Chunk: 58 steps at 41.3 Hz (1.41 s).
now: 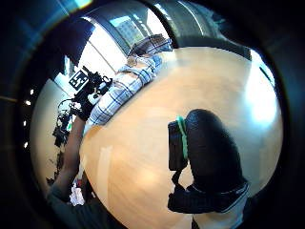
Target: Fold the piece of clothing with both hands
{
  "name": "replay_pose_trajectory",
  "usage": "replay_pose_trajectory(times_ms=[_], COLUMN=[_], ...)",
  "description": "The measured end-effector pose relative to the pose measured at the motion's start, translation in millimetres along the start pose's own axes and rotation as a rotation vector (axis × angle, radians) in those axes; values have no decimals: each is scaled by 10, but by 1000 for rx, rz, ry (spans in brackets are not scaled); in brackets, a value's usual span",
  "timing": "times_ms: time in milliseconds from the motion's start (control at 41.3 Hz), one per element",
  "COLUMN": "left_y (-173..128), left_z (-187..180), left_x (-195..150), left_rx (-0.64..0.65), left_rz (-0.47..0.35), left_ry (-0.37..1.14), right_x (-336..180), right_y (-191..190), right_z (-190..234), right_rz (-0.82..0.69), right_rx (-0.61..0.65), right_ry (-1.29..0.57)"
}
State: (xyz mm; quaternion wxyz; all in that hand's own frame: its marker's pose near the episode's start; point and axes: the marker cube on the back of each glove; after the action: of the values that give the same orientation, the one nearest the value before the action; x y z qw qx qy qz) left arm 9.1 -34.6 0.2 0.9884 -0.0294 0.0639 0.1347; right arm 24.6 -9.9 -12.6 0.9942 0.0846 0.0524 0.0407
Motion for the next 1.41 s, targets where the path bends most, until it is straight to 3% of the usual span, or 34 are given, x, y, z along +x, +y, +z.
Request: replay_pose_trajectory(times_ms=[97,170,242,654,800,945,1115,1236,1333,1405], left_y=[-58,-100,-111,-83,-74,-92,-52,29,60,31], left_z=[-4,-16,-17,-5,23,33,41,39,37,32], left_x=[-38,-95,-96,-60,-56,-57,-23,41,52,18], left_rx=[50,90,99,78,68,85,60,8,-10,13], left_rz=[19,4,10,4,-9,-1,-8,-19,-29,-31], left_ry=[-42,-99,-102,-78,-79,-85,-51,-7,-5,-29], right_x=[82,-100,-121,-70,-153,-20,-215,-109,-167,-14], right_y=[-35,51,80,62,84,134,112,73,83,46], right_z=[-21,5,35,-70,37,-11,-5,-54,-6,-25], right_rz=[5,4,2,-3,-1,-16,-21,-7,-12,-16], right_rx=[30,-31,-42,-19,-32,-44,-25,0,-7,17], right_ry=[32,-109,-121,-29,-112,3,-143,-66,-111,-4])
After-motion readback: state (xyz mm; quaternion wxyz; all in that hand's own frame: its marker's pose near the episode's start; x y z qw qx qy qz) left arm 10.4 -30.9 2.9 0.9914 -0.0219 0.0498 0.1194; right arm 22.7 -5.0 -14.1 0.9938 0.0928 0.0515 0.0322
